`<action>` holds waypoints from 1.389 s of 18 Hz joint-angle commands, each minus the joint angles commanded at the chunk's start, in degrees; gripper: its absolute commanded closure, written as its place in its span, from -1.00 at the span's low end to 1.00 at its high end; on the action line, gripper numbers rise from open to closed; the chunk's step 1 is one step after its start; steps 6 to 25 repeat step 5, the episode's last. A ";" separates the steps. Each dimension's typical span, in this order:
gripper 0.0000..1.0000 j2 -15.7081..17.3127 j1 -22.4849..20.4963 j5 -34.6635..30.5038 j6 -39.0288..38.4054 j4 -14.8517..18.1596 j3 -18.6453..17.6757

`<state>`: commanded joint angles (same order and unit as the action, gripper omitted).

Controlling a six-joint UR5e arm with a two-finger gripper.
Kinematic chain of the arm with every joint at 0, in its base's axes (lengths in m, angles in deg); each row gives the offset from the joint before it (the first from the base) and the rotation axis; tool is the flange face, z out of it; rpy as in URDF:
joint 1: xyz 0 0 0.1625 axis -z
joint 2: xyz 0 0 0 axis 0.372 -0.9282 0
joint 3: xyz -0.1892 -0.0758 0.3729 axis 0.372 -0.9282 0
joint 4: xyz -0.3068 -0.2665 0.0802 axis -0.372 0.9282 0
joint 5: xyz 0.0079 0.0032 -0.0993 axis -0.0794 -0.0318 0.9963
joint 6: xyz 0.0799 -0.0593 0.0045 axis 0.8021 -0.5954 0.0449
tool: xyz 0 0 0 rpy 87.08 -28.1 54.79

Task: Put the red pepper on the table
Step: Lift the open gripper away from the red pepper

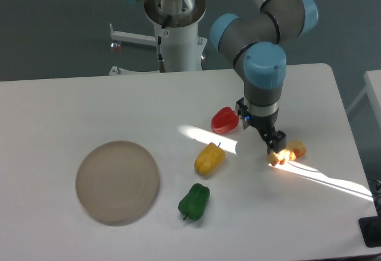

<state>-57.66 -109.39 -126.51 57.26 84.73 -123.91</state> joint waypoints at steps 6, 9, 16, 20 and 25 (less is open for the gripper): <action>-1.00 -1.14 0.79 -0.09 -2.72 -0.09 0.97; -1.00 -1.14 0.79 -0.09 -2.72 -0.09 0.97; -1.00 -1.14 0.79 -0.09 -2.72 -0.09 0.97; -1.00 -1.14 0.79 -0.09 -2.72 -0.09 0.97; -1.00 -1.14 0.79 -0.09 -2.72 -0.09 0.97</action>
